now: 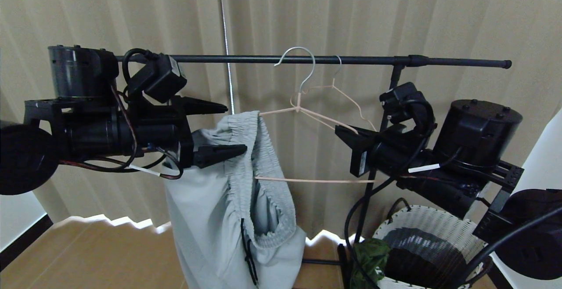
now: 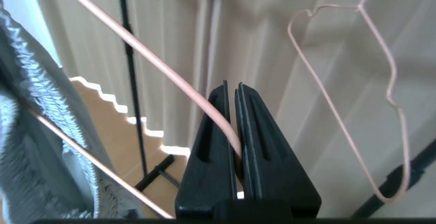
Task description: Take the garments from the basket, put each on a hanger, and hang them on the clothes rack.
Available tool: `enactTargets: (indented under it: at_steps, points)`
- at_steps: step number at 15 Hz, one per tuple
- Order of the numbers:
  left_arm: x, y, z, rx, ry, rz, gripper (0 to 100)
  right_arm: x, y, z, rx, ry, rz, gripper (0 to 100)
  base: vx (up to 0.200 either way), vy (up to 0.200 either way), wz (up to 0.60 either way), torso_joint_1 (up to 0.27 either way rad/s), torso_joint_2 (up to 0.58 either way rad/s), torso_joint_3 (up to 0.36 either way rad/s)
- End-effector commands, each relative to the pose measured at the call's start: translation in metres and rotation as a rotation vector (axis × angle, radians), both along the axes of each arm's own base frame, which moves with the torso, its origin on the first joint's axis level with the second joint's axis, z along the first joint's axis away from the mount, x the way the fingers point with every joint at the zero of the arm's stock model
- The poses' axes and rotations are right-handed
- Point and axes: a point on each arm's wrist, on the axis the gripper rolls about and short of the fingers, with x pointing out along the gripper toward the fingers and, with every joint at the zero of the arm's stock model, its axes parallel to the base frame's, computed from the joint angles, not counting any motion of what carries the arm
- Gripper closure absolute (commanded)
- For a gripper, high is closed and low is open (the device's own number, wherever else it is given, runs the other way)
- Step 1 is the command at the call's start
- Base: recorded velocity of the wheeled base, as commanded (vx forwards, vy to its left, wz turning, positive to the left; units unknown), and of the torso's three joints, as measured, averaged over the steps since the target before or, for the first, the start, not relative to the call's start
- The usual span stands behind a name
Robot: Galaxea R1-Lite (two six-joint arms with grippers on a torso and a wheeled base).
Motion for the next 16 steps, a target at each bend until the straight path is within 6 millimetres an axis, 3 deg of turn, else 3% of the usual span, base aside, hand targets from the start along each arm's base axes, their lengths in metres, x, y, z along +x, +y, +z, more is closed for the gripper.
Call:
enactTargets:
  at_steps: [1,5,7,8,13,16]
  points:
    - [-0.002,0.001,-0.002,-0.029,0.046,-0.023,0,-0.002,0.002,0.0,0.001,-0.001,0.015,100,0.0,0.0,0.0,0.0,0.0,0.0]
    - [-0.008,0.004,0.003,-0.162,0.233,-0.05,0,-0.004,0.003,-0.002,-0.002,0.004,0.02,100,0.0,0.0,0.0,0.0,0.0,0.0]
    - [0.003,0.008,-0.001,-0.15,0.183,-0.037,0,-0.006,0.006,-0.002,-0.001,0.005,0.03,100,0.0,0.0,0.0,0.0,0.0,0.0]
    - [-0.001,0.008,-0.001,-0.151,0.16,-0.05,0,-0.007,0.008,-0.001,0.0,0.004,0.039,100,0.0,0.0,0.0,0.0,0.0,0.0]
    - [-0.068,0.027,0.023,-0.281,0.238,0.057,0,-0.009,0.008,-0.009,0.011,-0.018,0.043,100,0.0,0.0,0.0,0.0,0.0,0.0]
    - [-0.074,0.025,0.029,-0.347,0.301,0.108,0,-0.008,0.009,-0.009,0.01,-0.017,0.043,100,0.0,0.0,0.0,0.0,0.0,0.0]
